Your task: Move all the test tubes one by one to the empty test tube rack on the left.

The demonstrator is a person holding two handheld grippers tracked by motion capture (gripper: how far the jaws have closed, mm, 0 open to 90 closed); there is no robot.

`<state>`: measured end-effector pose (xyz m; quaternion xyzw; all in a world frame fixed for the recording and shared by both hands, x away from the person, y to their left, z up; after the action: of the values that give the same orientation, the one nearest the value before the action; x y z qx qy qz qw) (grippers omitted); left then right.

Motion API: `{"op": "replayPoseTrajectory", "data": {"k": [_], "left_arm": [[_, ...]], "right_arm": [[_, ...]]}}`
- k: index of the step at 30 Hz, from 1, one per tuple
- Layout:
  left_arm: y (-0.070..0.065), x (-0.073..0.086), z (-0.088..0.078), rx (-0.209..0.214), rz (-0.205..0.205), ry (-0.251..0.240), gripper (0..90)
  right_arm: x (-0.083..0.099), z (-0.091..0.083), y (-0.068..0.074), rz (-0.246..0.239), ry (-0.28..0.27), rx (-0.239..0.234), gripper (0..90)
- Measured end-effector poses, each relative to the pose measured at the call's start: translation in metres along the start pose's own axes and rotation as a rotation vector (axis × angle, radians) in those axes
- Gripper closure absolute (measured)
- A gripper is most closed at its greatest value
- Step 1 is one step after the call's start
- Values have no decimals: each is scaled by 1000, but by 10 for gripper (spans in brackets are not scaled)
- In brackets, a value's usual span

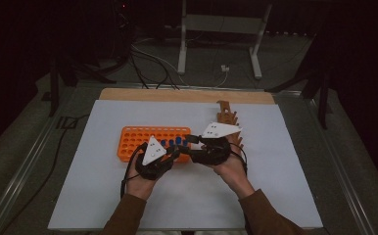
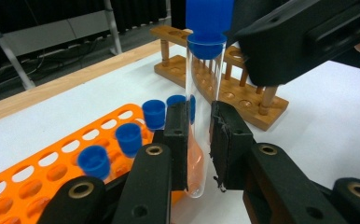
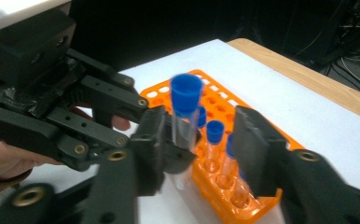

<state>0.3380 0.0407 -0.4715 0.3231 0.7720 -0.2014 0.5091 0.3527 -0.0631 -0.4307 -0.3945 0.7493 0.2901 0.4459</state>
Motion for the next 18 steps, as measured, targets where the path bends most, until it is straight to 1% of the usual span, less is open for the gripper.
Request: {"op": "replayPoseTrajectory", "data": {"k": [3,6,11,18], "left_arm": [[4,1,-2,-9,-14,-8,781],[8,2,-5,-18,-15,-7,781],[14,3,-10,-30,-19,-9,781],[22,4,-16,-47,-39,-21,781]], "right_arm": [[1,-4,-6,12,-15,8,460],[4,-7,-13,24,-22,20,414],[12,-11,-27,57,-25,54,361],[18,-18,-39,74,-30,111,255]]}}
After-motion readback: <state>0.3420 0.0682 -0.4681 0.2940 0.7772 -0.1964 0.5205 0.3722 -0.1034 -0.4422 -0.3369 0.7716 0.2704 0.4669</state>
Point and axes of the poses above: each handheld gripper's, and its own axes: z roughly forward along the jaws, x roughly out of its underside, y roughly to its left, the point moved 8 cm from there along z, roughly forward along the jaws
